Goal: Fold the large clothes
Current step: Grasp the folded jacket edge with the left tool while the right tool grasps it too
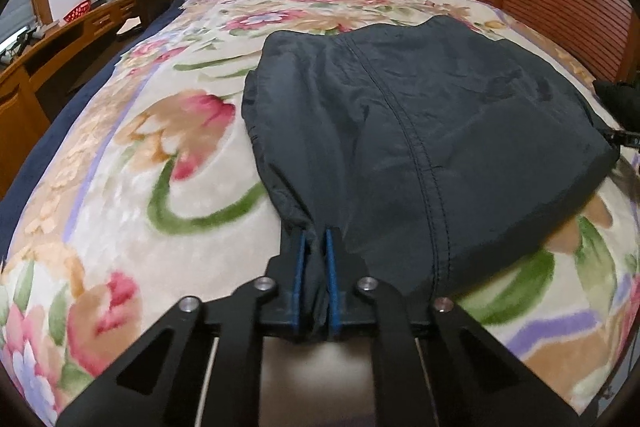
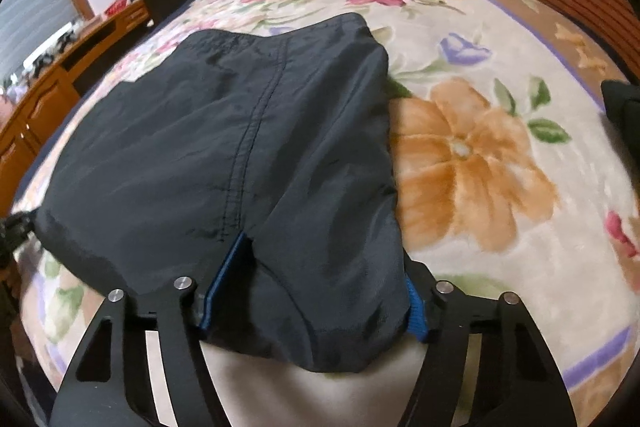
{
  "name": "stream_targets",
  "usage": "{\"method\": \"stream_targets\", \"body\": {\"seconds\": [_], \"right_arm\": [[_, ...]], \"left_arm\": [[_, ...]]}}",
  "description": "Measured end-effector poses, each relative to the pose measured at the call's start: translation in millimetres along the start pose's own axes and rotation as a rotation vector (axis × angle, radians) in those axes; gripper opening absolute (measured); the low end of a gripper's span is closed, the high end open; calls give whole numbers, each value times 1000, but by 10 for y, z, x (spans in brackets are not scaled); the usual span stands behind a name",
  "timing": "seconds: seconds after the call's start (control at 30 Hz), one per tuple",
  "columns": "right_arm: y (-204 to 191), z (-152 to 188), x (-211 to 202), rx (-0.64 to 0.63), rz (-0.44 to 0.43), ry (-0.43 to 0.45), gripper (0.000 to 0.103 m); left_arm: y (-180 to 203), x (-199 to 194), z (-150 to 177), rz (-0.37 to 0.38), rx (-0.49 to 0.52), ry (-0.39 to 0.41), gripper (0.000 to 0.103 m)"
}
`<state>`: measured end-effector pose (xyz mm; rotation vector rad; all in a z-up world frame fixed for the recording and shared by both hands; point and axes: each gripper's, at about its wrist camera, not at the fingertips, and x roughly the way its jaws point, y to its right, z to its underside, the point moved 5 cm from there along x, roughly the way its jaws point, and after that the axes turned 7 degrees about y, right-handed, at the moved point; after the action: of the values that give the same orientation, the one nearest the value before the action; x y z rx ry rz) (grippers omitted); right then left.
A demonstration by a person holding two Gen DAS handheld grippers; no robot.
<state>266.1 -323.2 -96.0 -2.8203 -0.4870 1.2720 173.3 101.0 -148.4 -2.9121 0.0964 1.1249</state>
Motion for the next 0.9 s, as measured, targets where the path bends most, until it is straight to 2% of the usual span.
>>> {"method": "stream_targets", "body": {"seconds": [0.17,0.2,0.3,0.4,0.67,0.83,0.9], "right_arm": [[-100,-26,-45,-77,-31,-32,34],[-119,-28,-68,-99,-23,-28,24],[-211,-41,-218,-169,3,12,14],[-306,-67,-394,-220,36,63,11],[-422,-104,-783,-271,52,122,8],[-422,-26,-1050,-278,45,142,6],[-407,25,-1068,-262,38,121,6]], "left_arm": [[-24,-240,41,-18,-14,47,1],[-33,-296,43,-21,-19,58,1],[-64,-470,32,-23,-28,91,1],[-56,-640,20,-23,-26,117,1],[5,-1058,97,0,-11,170,1],[27,-1149,141,13,-7,154,2],[25,-1122,163,11,-14,142,2]]}}
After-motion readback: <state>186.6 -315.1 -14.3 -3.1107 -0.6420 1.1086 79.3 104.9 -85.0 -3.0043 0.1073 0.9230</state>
